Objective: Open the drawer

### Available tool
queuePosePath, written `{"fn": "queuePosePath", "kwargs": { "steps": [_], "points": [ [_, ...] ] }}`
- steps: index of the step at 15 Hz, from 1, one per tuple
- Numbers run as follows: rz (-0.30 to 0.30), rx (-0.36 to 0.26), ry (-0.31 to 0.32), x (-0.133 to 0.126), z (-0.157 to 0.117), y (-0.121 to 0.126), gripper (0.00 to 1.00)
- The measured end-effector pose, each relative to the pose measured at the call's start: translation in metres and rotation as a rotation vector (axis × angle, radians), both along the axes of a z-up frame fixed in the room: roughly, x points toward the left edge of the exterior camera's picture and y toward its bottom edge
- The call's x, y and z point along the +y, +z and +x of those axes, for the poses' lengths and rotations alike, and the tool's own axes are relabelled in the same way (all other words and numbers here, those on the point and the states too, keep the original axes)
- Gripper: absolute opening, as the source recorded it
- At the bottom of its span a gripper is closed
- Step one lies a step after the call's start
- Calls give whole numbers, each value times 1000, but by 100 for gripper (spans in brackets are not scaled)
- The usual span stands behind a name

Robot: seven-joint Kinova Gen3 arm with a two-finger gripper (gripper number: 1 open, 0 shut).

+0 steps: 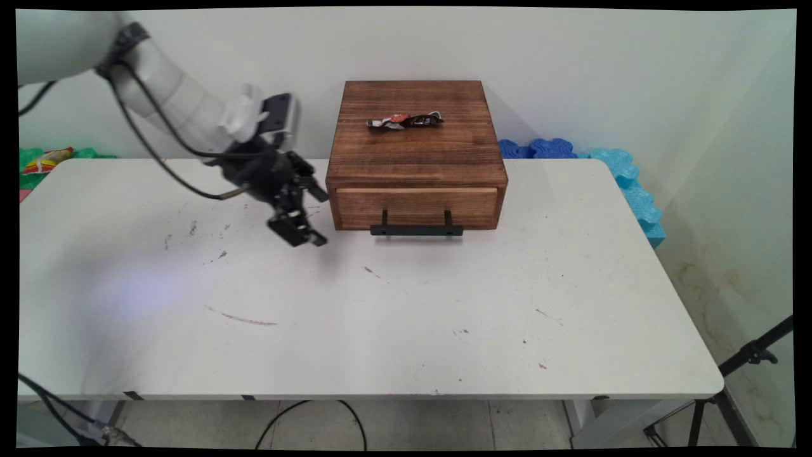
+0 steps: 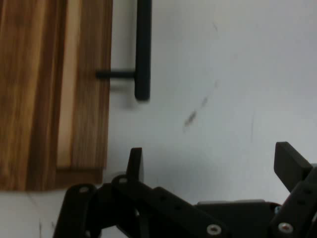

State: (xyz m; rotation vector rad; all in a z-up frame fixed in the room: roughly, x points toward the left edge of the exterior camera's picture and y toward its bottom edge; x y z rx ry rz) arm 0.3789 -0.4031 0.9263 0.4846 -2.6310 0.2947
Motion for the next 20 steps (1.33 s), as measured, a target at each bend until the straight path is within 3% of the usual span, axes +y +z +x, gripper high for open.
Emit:
{"fn": "queuePosePath", "kwargs": {
  "steps": [9,20],
  "points": [
    [-53,-14,-13,-48,-88,-36,100],
    [-59,-65,-26,-72,-135,-87,100]
  ]
}}
